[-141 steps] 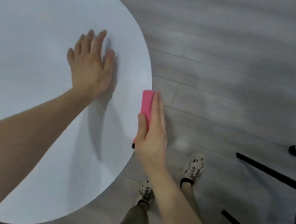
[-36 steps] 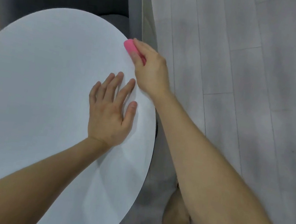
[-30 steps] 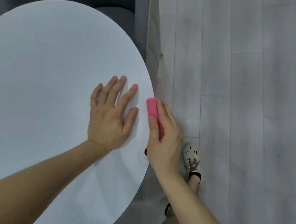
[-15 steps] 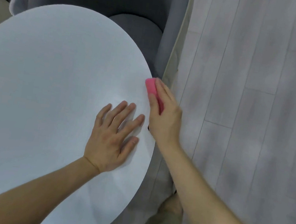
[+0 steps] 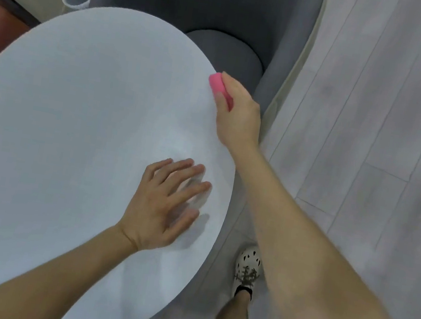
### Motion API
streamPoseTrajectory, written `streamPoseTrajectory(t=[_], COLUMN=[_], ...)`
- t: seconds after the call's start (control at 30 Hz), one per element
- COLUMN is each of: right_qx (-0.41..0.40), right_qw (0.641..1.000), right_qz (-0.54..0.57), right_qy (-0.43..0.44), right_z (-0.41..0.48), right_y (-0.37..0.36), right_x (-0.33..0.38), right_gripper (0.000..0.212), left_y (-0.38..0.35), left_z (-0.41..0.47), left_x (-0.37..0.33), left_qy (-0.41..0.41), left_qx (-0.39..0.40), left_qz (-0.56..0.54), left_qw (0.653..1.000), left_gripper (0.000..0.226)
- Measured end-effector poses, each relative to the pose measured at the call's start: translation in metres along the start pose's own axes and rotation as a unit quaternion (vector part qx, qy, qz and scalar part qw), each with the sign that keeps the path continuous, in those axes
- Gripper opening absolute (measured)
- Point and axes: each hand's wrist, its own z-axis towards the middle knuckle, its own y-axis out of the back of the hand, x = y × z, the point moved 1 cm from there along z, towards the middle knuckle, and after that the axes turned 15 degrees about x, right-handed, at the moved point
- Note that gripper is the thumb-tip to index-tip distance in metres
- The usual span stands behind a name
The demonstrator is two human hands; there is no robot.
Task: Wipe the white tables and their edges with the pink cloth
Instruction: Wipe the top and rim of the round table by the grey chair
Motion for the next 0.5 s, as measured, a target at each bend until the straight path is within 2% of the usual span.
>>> streamPoseTrajectory(t=[0.07, 0.13, 0.23, 0.33, 0.43, 0.5], right_qx=[-0.036, -0.050, -0.028, 0.021, 0.109, 0.165], right_qw=[0.999, 0.997, 0.998, 1.000, 0.991, 0.983], right_qz=[0.036, 0.059, 0.036, -0.005, -0.034, -0.024], right_qy=[-0.004, -0.030, -0.046, -0.006, 0.065, 0.072], right_z=[-0.058, -0.120, -0.152, -0.061, 0.060, 0.096], right_y=[-0.003, -0.012, -0.023, -0.003, 0.010, 0.009], right_x=[-0.013, -0.023, -0.023, -0.015, 0.006, 0.013], right_gripper=[0.045, 0.047, 0.052, 0.050, 0.046, 0.047], left_y=[0.017, 0.030, 0.041, 0.048, 0.053, 0.049], left_z=[0.014, 0.036, 0.081, 0.127, 0.163, 0.176], left_x=[0.003, 0.014, 0.043, 0.073, 0.106, 0.122], left_qy=[0.049, 0.133, 0.262, 0.335, 0.378, 0.407], left_qx=[-0.035, -0.096, -0.151, -0.158, -0.146, -0.124], left_qz=[-0.069, -0.088, -0.106, -0.093, -0.019, 0.019], left_qw=[0.996, 0.983, 0.947, 0.924, 0.914, 0.905], left_gripper=[0.042, 0.037, 0.036, 0.046, 0.052, 0.056])
